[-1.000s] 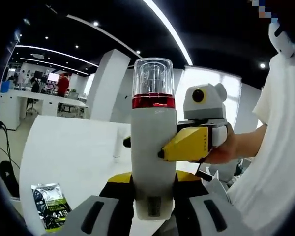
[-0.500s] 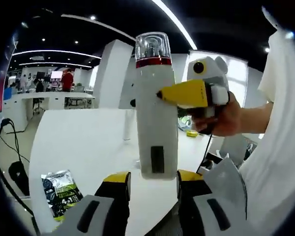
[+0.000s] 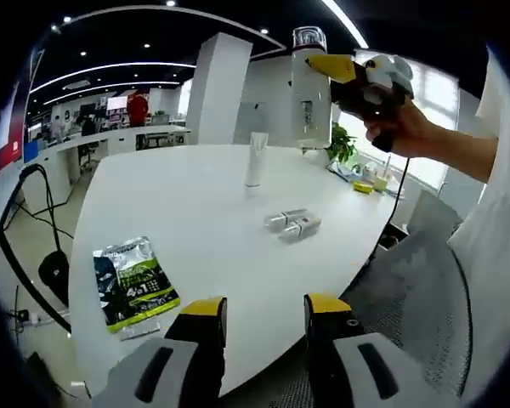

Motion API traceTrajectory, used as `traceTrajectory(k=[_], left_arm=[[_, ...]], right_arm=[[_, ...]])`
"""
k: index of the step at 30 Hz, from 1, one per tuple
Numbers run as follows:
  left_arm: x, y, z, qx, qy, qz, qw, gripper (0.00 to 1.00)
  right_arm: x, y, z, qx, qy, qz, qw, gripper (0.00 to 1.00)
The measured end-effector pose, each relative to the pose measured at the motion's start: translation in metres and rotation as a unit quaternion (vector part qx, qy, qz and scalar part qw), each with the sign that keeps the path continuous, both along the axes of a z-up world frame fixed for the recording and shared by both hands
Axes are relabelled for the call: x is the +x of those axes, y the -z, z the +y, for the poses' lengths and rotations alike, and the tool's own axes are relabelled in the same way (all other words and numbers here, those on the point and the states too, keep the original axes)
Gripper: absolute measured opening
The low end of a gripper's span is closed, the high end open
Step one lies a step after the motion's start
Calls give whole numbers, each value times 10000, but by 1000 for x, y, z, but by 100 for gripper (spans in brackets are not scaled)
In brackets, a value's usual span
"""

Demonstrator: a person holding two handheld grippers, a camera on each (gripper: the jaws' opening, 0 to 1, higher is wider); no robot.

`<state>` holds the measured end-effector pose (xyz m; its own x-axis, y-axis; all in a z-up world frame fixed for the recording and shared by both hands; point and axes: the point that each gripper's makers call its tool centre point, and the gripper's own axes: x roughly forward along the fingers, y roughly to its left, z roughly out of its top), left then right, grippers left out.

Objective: Arrange the skincare products in the storage area until every visible bottle or jar stands upright without overlapping.

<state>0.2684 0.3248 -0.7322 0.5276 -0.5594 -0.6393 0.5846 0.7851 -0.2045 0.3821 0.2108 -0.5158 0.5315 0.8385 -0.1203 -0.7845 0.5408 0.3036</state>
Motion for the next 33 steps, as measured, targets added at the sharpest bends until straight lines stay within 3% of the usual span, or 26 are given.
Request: traceTrajectory(k=[3, 5, 6, 7, 8, 9, 11, 14, 18, 25, 33], left_arm=[[10, 9, 9, 308, -168, 48, 9994, 32], [18, 11, 12, 236, -336, 133, 9991, 30], [21, 17, 16, 113, -679, 389, 9969, 30], [26, 21, 20, 44, -901, 442, 9949, 30], [27, 24, 22, -4, -937, 426, 9947, 30], [26, 32, 27, 43, -1075, 596, 9924, 30], [26, 32, 31, 112, -1176, 699, 9905, 29], [28, 28, 29, -31, -1186, 584, 9912, 29], [23, 33, 29, 327, -1008, 555, 9928, 28], [23, 35, 33, 434, -1023, 540, 9923, 28], [24, 34, 34, 519, -984, 452, 9928, 27]], right_arm=[[6, 2, -14, -18, 160, 31, 9999, 29], [11, 6, -23, -15, 225, 168, 9996, 29], [14, 7, -30, 25, 278, 209, 9994, 29], [17, 8, -38, 20, 374, 144, 9992, 29], [19, 8, -42, -40, 418, 63, 9991, 29], [23, 10, -51, -125, 552, 13, 9984, 29], [25, 14, -62, -95, 662, 137, 9977, 29], [29, 19, -78, -118, 860, 201, 9960, 29], [36, 34, -101, -314, 1227, 327, 9914, 29], [52, 57, -127, -503, 1604, 185, 9856, 29], [87, 79, -156, -881, 1994, 207, 9757, 29]])
